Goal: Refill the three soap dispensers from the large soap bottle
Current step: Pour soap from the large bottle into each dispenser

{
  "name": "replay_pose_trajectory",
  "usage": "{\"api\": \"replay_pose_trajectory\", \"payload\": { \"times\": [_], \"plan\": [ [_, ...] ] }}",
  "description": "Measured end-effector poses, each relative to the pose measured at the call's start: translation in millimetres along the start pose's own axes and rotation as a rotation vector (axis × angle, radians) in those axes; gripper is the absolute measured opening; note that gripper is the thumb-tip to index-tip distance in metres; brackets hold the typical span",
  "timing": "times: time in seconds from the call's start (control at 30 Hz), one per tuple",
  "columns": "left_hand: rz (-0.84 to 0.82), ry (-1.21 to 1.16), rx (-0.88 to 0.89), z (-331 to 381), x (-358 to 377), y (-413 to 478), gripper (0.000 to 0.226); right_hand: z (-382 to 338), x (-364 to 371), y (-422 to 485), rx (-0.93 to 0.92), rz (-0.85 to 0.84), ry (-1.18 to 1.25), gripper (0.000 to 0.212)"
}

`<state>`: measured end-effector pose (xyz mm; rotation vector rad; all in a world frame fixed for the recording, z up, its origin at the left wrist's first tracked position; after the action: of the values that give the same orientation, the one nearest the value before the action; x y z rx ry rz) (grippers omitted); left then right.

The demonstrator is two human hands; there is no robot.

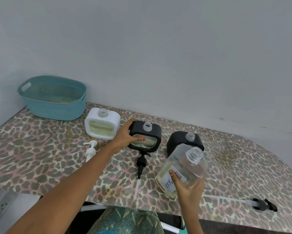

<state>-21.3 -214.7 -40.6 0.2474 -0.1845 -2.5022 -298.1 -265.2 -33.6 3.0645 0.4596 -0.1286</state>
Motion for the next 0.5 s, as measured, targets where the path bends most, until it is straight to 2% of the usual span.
{"api": "replay_pose_trajectory", "payload": {
  "times": [0.17, 0.3, 0.4, 0.5],
  "plan": [
    [0.000, 0.001, -0.018, 0.2, 1.9, -2.4, 0.065, -6.2, 1.0, -0.8, -0.050, -0.020, -0.006, 0.074],
    [-0.012, 0.173, -0.028, 10.9, -0.3, -4.8, 0.084, -15.6, 3.1, -2.6, -0.081, -0.038, 0.015, 0.073],
    [-0.021, 0.306, 0.069, 37.6, 1.5, -6.1, 0.089, -18.5, 4.5, -4.4, -0.094, -0.050, 0.013, 0.074],
    [0.022, 0.301, 0.205, 72.1, 7.3, -7.8, 0.076, -19.4, 4.5, -4.7, -0.096, -0.049, 0.021, 0.073]
  ]
}}
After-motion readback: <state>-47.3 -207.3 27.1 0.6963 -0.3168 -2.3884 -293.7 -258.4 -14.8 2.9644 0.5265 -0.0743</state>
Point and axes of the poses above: each hand's wrist, its own y-axis towards the middle knuckle, its own x-axis out of the palm, z = x × y, the point moved 10 cm from there along y, towards the middle knuckle, and after that the axes turned 8 degrees about x, right-handed, at the moved point
